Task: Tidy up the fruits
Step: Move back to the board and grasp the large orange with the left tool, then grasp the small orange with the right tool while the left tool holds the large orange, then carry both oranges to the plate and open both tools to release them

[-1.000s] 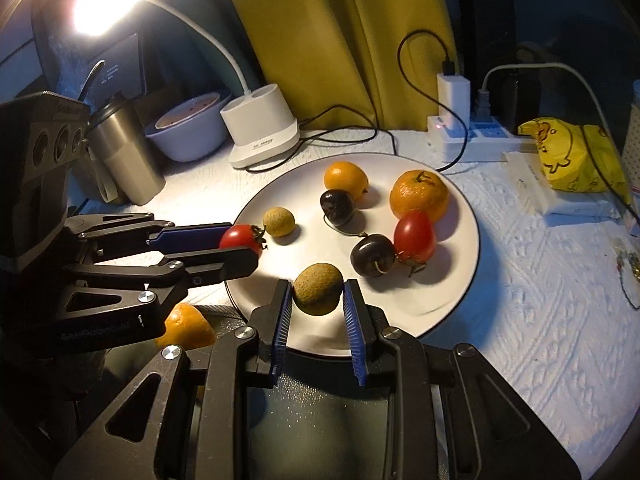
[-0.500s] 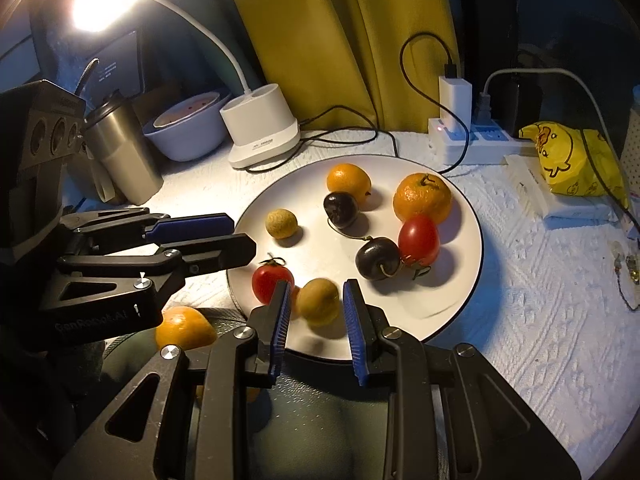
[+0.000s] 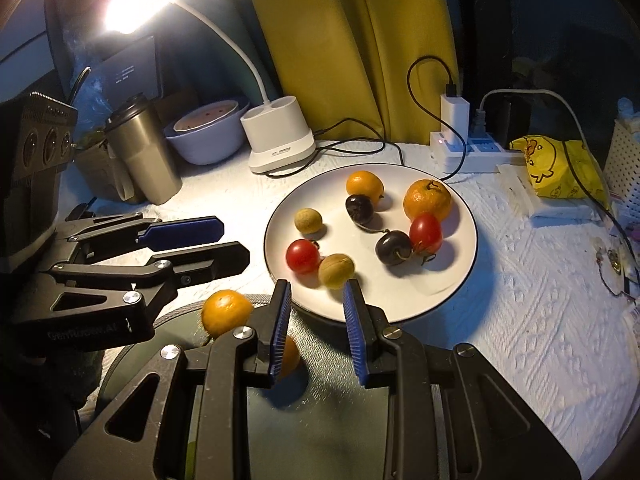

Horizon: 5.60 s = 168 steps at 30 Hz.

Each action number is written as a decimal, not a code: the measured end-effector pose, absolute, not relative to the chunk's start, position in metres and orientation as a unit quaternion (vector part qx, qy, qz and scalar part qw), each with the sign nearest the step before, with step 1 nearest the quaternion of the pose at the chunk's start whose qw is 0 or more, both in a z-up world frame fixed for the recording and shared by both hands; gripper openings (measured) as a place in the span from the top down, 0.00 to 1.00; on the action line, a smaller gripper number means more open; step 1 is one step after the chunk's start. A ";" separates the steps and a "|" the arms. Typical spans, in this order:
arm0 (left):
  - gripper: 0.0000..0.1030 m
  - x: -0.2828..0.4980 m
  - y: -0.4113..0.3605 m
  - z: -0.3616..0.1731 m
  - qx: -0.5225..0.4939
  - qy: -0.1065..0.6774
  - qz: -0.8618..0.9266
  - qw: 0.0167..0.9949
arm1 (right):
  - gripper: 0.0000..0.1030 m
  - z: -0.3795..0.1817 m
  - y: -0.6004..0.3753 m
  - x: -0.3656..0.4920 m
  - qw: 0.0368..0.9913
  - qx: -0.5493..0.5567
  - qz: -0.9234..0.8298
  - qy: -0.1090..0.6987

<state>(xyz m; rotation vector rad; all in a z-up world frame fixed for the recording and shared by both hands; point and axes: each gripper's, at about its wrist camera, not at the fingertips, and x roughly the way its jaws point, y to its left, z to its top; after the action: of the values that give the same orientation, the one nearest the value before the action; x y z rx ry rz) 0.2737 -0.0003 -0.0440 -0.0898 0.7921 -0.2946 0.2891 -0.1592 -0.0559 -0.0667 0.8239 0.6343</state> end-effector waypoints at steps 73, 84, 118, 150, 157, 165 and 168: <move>0.61 0.263 0.015 -0.078 -0.049 0.404 -0.138 0.903 | 0.60 -0.094 -0.124 0.265 0.830 -0.063 0.328 0.446; 0.60 0.271 0.012 -0.078 -0.050 0.404 -0.137 0.903 | 0.67 -0.092 -0.126 0.264 0.830 -0.063 0.328 0.447; 0.61 0.263 0.004 -0.067 -0.042 0.390 -0.139 0.909 | 0.74 -0.078 -0.130 0.265 0.843 -0.076 0.311 0.433; 0.61 0.235 0.030 -0.052 -0.052 0.377 -0.102 0.919 | 0.63 -0.086 -0.113 0.273 0.841 -0.081 0.329 0.421; 0.61 0.236 0.018 -0.044 -0.045 0.370 -0.109 0.922 | 0.63 -0.074 -0.126 0.269 0.850 -0.073 0.327 0.407; 0.61 0.243 0.001 -0.037 -0.037 0.368 -0.114 0.922 | 0.63 -0.063 -0.154 0.273 0.862 -0.058 0.313 0.394; 0.60 0.249 -0.005 -0.036 -0.034 0.368 -0.116 0.922 | 0.63 -0.061 -0.165 0.280 0.866 -0.053 0.307 0.392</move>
<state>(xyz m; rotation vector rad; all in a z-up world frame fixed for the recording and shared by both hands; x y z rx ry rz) 0.2495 -0.0048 -0.0363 -0.0705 0.7560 -0.2376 0.2796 -0.1649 -0.0610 -0.1104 0.8203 0.6437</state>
